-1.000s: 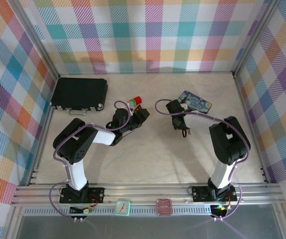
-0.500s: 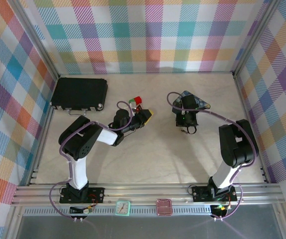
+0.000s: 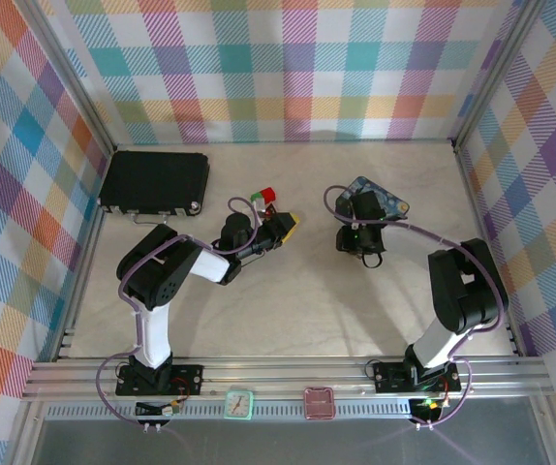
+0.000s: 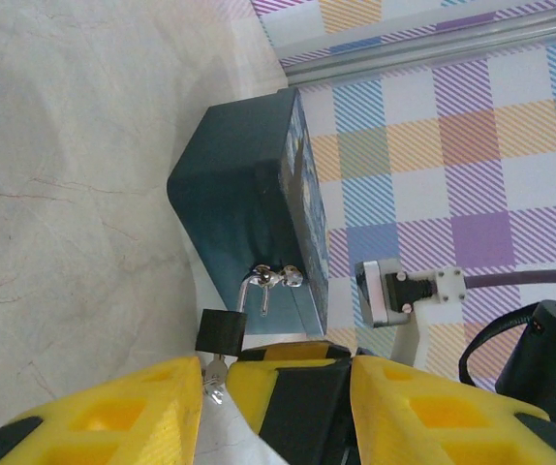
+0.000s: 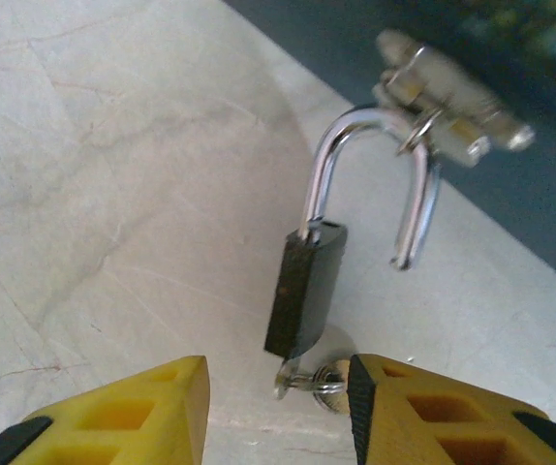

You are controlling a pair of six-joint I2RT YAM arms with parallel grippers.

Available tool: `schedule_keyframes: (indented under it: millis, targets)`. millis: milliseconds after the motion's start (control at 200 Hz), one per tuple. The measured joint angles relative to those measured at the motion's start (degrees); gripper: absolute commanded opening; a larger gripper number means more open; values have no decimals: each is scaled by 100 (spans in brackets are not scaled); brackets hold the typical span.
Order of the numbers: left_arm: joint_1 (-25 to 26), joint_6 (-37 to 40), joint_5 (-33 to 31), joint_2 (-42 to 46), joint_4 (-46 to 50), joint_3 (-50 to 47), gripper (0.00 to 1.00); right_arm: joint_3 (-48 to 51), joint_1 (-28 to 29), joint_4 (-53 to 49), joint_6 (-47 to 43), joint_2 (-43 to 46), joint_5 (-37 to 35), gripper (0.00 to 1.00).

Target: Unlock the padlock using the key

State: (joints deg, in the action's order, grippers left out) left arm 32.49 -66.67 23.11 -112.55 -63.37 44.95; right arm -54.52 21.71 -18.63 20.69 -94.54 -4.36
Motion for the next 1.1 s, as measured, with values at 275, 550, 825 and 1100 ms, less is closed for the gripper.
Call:
schedule_keyframes:
  millis: [275, 550, 825, 1100]
  targets:
    - [2, 0, 2, 0, 2, 24, 44, 17, 258, -13, 398, -79, -721, 22]
    - [2, 0, 4, 0, 24, 68, 44, -133, 201, -251, 240, -195, -1010, 10]
    - [2, 0, 44, 0, 20, 98, 44, -699, 70, -619, -374, -437, -817, 17]
    - [2, 4, 44, 44, 33, 98, 44, -796, 35, -717, -535, -616, -715, 18]
